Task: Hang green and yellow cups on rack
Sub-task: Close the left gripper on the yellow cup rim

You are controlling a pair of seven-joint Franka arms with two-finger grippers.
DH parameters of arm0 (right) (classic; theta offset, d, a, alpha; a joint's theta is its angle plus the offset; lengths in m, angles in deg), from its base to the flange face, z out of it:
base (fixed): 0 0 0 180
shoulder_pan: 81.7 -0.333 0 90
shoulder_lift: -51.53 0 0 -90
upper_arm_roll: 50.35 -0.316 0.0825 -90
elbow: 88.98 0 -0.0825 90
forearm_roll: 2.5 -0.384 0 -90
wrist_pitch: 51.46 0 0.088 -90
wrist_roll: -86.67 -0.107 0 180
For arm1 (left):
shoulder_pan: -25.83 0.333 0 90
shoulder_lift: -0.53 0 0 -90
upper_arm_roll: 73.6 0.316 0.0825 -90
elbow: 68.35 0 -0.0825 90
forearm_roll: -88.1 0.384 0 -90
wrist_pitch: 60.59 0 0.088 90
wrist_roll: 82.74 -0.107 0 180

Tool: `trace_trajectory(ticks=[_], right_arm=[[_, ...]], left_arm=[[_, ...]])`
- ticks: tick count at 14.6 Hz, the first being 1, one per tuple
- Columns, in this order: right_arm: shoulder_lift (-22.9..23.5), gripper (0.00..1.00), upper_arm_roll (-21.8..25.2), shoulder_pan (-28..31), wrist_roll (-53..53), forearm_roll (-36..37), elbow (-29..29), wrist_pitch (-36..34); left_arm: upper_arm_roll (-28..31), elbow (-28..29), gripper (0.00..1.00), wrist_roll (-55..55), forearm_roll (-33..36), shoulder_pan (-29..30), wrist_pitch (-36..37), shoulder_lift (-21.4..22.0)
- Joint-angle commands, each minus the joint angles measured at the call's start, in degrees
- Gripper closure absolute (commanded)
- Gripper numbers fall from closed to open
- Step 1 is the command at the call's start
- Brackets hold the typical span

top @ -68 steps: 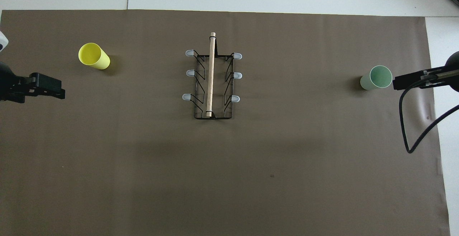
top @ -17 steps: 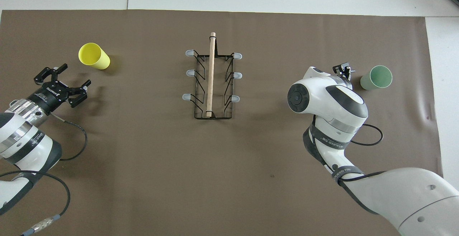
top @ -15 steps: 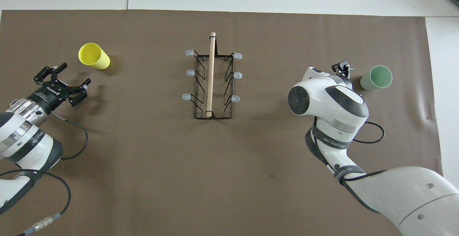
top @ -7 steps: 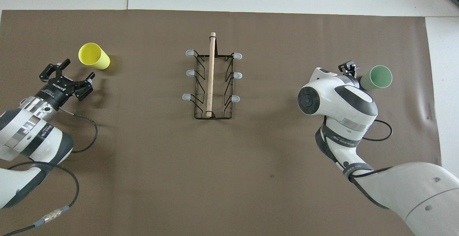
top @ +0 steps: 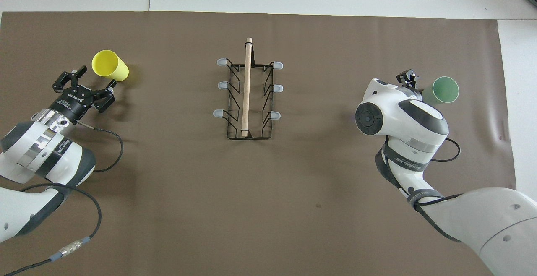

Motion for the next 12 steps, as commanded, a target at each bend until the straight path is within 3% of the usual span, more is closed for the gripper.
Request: trace_trajectory(ticks=[1, 7, 12], right_arm=[[0.19, 0.0, -0.33, 2.69, -0.72, 3.74, -1.42, 3.66], [0.19, 0.0, -0.33, 4.27, -0.72, 6.72, -2.48, 5.07], [0.1, 0.0, -0.33, 5.07, -0.81, 8.22, -3.35, 5.25]], left_arm=[[-0.35, -2.62, 0.0, -0.57, -2.06, -0.49, -1.71, -2.28], [-1.93, -3.33, 0.0, -0.74, -3.55, -0.75, -3.47, -2.54], [-4.12, -7.71, 0.0, -0.57, -3.91, -0.4, -8.73, -4.21]])
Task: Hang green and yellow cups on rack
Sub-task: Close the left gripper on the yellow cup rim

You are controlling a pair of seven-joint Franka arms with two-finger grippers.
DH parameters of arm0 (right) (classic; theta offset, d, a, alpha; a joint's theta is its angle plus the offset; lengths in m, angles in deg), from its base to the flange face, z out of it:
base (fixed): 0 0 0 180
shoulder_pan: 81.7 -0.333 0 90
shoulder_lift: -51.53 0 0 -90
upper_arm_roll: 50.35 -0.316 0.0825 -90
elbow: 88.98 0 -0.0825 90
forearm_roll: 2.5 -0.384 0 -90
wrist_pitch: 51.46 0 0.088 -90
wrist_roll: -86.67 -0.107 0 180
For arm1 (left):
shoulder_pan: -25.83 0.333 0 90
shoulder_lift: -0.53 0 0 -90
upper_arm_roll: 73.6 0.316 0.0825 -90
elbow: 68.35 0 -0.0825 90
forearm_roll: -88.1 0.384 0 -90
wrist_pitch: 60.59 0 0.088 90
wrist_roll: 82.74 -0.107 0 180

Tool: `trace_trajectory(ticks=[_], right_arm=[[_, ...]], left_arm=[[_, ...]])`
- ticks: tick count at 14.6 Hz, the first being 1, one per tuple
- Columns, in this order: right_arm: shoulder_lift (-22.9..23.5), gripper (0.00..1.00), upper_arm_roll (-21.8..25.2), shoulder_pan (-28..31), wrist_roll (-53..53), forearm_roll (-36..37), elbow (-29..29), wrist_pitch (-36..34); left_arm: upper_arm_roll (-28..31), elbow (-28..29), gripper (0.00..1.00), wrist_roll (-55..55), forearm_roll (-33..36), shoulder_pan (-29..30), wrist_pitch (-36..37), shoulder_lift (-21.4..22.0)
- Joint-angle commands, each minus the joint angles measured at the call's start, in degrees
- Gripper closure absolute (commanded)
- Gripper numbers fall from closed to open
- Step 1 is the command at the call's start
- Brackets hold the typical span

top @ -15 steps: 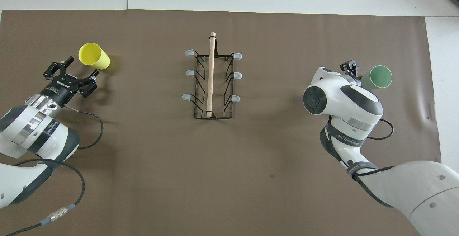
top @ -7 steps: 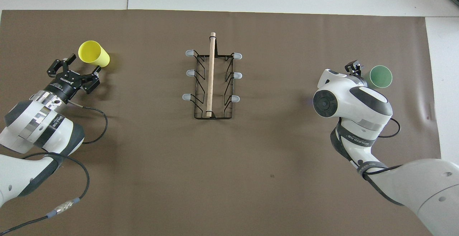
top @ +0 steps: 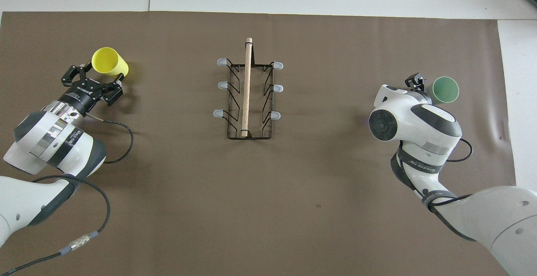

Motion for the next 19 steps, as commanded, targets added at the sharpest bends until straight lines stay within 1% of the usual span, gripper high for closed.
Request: trace_trajectory(ticks=[1, 4, 10, 13, 14, 15, 16, 17, 18, 19], right_arm=[[-0.11, 0.0, -0.36, 1.32, -1.16, 3.69, -0.92, 1.54], [-0.2, 0.0, -0.36, 2.54, -5.2, 6.16, -1.18, 1.89], [-0.11, 0.0, -0.36, 2.81, -6.69, 7.83, -1.8, 2.6], [-0.02, 0.0, -0.36, 3.16, -8.19, 10.37, -2.33, 2.69], [-0.02, 0.0, -0.36, 3.42, -8.37, 10.55, -2.33, 2.77], [-0.02, 0.0, -0.36, 3.51, -8.37, 10.56, -2.33, 2.77], [-0.02, 0.0, -0.36, 3.6, -8.37, 10.64, -2.42, 2.95], [-0.02, 0.0, -0.36, 3.6, -8.37, 10.64, -2.5, 3.65], [-0.02, 0.0, -0.36, 3.69, -8.37, 10.91, -2.5, 3.83], [-0.02, 0.0, -0.36, 4.12, -8.37, 12.04, -2.5, 3.83]], left_arm=[[-0.8, -3.36, 0.0, -0.65, -1.87, -0.34, -3.5, -2.32], [-0.89, -3.27, 0.0, -0.74, -2.05, -0.52, -3.42, -2.68], [-1.07, -3.89, 0.0, -0.83, -3.72, -0.96, -3.33, -3.12], [-1.33, -4.06, 0.0, -0.92, -3.72, -0.96, -3.42, -3.2], [-1.33, -4.06, 0.02, -0.92, -3.72, -0.96, -3.51, -3.2], [-1.33, -4.06, 0.11, -1.01, -3.72, -1.3, -3.59, -3.29], [-1.33, -4.15, 0.28, -1.01, -3.89, -1.74, -3.86, -3.38], [-1.33, -4.76, 0.67, -1.01, -4.76, -1.92, -4.47, -3.47], [-1.33, -5.38, 1.0, -1.01, -5.12, -2.53, -5.78, -3.82], [-0.99, -5.38, 1.0, -1.09, -5.04, -3.84, -6.23, -4.25]])
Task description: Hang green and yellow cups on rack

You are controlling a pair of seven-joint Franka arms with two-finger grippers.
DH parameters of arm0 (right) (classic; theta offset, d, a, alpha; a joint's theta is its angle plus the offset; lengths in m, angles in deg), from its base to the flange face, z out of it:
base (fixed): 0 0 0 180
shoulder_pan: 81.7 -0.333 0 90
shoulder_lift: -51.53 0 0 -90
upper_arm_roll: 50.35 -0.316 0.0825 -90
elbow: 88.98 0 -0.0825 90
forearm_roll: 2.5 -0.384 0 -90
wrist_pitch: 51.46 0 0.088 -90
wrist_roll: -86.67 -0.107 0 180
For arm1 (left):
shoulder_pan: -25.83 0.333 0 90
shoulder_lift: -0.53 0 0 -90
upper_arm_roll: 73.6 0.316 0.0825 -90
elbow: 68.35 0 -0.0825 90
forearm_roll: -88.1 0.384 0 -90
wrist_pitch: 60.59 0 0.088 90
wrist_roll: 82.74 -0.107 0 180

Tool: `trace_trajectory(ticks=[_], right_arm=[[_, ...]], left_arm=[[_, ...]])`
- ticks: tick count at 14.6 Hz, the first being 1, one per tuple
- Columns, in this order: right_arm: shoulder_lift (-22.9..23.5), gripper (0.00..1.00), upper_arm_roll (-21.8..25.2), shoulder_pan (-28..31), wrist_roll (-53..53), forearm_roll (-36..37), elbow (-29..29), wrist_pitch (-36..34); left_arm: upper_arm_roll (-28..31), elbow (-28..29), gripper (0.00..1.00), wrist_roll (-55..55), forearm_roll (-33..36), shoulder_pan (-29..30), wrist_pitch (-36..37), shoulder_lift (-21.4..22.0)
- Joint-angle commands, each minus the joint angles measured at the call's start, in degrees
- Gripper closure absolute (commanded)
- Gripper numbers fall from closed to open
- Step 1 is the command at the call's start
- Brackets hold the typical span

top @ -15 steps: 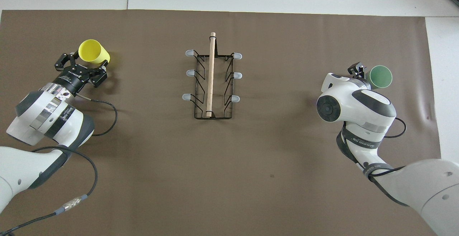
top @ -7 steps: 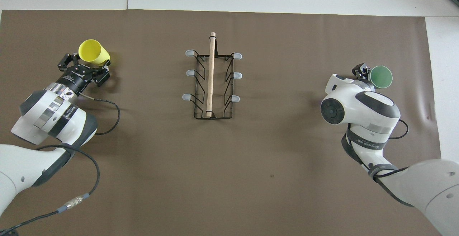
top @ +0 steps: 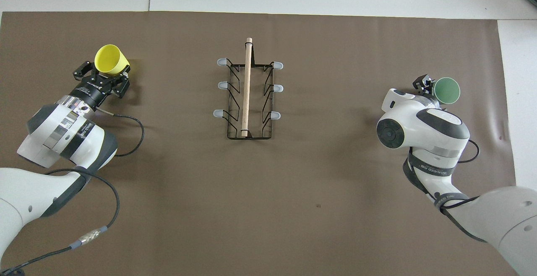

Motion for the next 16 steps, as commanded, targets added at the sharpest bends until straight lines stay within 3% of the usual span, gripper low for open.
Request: trace_trajectory(ticks=[1, 2, 3, 4, 6, 13, 15, 16], right_arm=[[0.06, 0.0, -0.37, 1.73, -1.75, 4.04, -0.75, 1.98], [0.15, 0.13, -0.37, 2.08, -1.75, 4.56, -0.66, 2.86], [0.41, 0.81, -0.37, 1.74, -1.75, 5.87, -0.66, 2.17], [0.59, 1.0, -0.37, 1.73, -1.75, 6.67, -0.66, 2.07], [0.59, 1.0, -0.37, 1.64, -1.66, 6.94, -0.57, 2.07], [-1.42, 1.0, -0.72, 0.77, 1.14, 5.11, -0.31, 1.19], [-2.83, 1.0, -1.59, 0.76, 2.2, -1.03, -0.31, 1.19], [-3.1, 1.0, -1.77, 0.77, 2.46, -3.06, -0.22, 1.19]], left_arm=[[0.69, -2.96, 1.0, -1.04, -1.47, -2.12, -2.65, -2.1], [0.86, -3.23, 1.0, -1.56, -0.76, -1.6, -2.04, -2.1], [0.86, -3.93, 1.0, -2.09, 2.37, -0.37, -1.6, -2.1], [0.78, -6.11, 1.0, -1.83, 6.93, 0.51, -1.85, -2.01], [1.22, -7.27, 1.0, -0.43, 15.29, 2.35, -2.47, -0.96], [1.48, -6.31, 1.0, 2.47, 47.27, -0.1, -2.75, 4.05], [2.09, -7.79, 1.0, 6.67, 60.34, 0.95, 5.03, 4.58], [4.27, -11.63, 1.0, 11.48, 69.38, 0.61, 10.31, 4.49]])
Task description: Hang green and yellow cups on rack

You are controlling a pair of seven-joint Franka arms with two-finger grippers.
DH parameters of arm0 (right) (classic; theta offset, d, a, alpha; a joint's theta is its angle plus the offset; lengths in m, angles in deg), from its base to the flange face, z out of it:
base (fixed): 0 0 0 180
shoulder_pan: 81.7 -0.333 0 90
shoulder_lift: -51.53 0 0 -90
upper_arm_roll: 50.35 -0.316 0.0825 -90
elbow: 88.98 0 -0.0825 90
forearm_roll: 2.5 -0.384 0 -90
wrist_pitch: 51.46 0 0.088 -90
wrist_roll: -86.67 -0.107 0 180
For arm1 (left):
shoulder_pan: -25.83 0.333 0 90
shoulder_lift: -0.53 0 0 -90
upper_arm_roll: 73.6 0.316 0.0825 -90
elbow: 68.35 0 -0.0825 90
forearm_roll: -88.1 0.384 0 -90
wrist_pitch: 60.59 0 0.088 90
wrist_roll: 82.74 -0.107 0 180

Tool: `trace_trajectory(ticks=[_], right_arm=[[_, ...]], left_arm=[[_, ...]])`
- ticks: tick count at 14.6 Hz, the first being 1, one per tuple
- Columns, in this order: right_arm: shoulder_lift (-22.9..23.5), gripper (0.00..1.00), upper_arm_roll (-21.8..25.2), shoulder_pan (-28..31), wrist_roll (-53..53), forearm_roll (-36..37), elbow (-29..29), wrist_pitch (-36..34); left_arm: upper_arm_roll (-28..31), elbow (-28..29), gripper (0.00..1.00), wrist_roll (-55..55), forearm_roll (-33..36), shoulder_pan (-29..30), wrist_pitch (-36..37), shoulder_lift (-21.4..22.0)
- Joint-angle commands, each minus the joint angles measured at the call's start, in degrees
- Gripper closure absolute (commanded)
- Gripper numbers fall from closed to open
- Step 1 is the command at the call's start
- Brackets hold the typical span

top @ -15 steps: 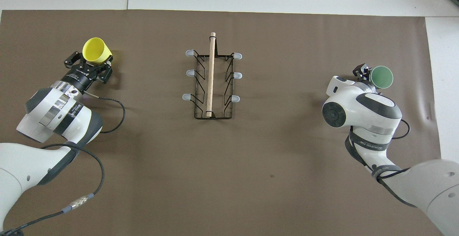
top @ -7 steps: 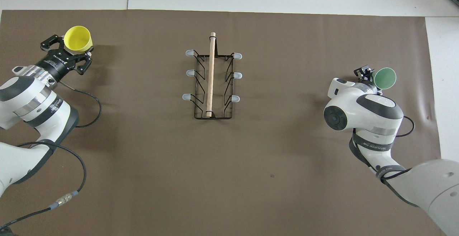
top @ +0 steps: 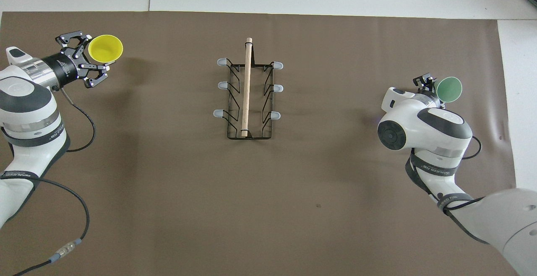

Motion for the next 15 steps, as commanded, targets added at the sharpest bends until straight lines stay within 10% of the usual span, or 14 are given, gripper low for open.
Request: trace_trajectory(ticks=[1, 15], right_arm=[[-2.22, 1.0, -1.49, 0.28, 2.11, -5.44, -0.16, 0.22], [-4.07, 1.0, -11.77, 0.28, 5.1, -65.61, 17.5, -13.32]], left_arm=[[3.91, -7.33, 1.0, 12.11, 19.99, -0.51, 11.57, 0.5], [3.92, -10.63, 1.0, 45.19, 82.79, -16.94, 26.01, 9.99]])
